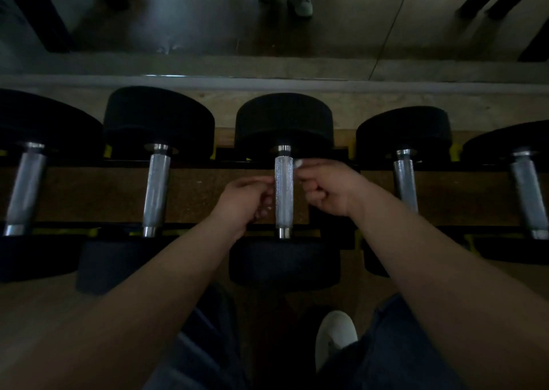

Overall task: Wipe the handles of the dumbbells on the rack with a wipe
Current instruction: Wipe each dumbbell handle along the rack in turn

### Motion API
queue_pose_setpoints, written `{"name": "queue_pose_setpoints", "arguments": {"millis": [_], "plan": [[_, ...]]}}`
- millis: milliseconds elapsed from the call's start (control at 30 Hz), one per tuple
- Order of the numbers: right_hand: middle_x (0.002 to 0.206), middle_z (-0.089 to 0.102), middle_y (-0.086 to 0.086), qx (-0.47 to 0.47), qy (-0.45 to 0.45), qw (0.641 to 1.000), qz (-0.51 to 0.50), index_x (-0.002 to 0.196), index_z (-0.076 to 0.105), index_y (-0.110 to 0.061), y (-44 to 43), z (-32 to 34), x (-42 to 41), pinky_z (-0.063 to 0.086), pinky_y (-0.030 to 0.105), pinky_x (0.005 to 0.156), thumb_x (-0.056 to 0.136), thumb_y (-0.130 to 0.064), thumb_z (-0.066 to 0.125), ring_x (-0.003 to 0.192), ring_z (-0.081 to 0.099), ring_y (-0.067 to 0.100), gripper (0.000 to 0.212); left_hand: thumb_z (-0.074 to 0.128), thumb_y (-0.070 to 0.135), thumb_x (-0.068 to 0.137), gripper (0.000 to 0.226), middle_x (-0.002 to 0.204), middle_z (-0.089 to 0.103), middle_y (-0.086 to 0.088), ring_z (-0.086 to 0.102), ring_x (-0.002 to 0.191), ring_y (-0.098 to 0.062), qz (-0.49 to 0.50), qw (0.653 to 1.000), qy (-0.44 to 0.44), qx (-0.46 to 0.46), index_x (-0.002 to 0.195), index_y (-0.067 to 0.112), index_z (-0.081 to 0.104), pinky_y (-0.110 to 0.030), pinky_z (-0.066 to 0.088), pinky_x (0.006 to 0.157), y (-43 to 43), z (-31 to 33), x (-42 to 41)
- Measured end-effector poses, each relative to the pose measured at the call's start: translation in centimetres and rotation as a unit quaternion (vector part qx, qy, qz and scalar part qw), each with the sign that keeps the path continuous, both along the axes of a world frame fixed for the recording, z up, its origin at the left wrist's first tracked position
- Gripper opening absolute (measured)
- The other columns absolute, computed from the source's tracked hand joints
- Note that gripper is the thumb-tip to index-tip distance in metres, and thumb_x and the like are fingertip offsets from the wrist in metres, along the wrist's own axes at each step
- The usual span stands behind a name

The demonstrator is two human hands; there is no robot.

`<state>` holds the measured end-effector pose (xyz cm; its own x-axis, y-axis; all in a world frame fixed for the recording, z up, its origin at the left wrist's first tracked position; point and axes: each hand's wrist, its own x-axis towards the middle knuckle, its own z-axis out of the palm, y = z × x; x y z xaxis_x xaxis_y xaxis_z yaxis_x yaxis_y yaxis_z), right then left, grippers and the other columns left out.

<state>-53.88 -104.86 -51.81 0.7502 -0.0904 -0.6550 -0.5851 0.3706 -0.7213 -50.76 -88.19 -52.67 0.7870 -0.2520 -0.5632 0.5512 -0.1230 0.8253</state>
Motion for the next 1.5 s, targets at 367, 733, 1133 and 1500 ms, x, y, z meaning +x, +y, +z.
{"name": "queue_pose_setpoints", "arguments": {"millis": [367,733,1133,1500], "plan": [[0.053,0.062,-0.010,-0.374,-0.063,0.923,0.060,0.089,0.076,-0.020,2.9,2.9,-3.5,0.044,0.020,0.046,0.099,-0.029,0.062,0.047,0.055,0.003,0.020,0.049,0.011,0.099,0.021,0.079,0.069,0.001,0.060,0.062,-0.007,-0.020,1.000,-0.003,-0.004,0.106,0.015,0.068,-0.019,0.046,0.049,0.4,0.1,-0.1],[0.137,0.062,-0.007,-0.617,-0.399,0.605,0.306,0.110,0.078,-0.022,0.8,1.2,-4.6,0.057,0.035,0.095,0.093,-0.023,0.069,0.118,0.066,0.012,0.020,0.050,0.017,0.101,0.017,0.081,0.070,0.002,0.064,0.068,-0.010,-0.019,0.999,0.041,-0.020,0.103,0.018,0.066,-0.023,0.046,0.058,0.3,0.2,0.0],[0.105,0.071,-0.002,-0.621,-0.337,0.624,0.332,0.115,0.075,-0.019,0.8,2.4,-4.2,0.055,0.023,0.085,0.094,-0.029,0.065,0.093,0.065,0.005,0.025,0.049,0.019,0.101,0.018,0.078,0.071,0.005,0.065,0.072,-0.009,-0.033,0.997,0.061,-0.027,0.099,0.023,0.066,-0.026,0.047,0.063,0.3,-0.1,0.3],[0.097,0.073,-0.011,-0.526,-0.306,0.689,0.394,0.101,0.080,-0.020,1.2,2.4,-5.1,0.052,0.015,0.084,0.087,-0.026,0.077,0.087,0.066,-0.002,0.015,0.048,0.023,0.101,0.023,0.091,0.076,-0.003,0.071,0.082,-0.018,-0.041,0.994,0.104,-0.020,0.100,0.023,0.071,-0.030,0.053,0.063,0.1,-0.1,0.6]]}}
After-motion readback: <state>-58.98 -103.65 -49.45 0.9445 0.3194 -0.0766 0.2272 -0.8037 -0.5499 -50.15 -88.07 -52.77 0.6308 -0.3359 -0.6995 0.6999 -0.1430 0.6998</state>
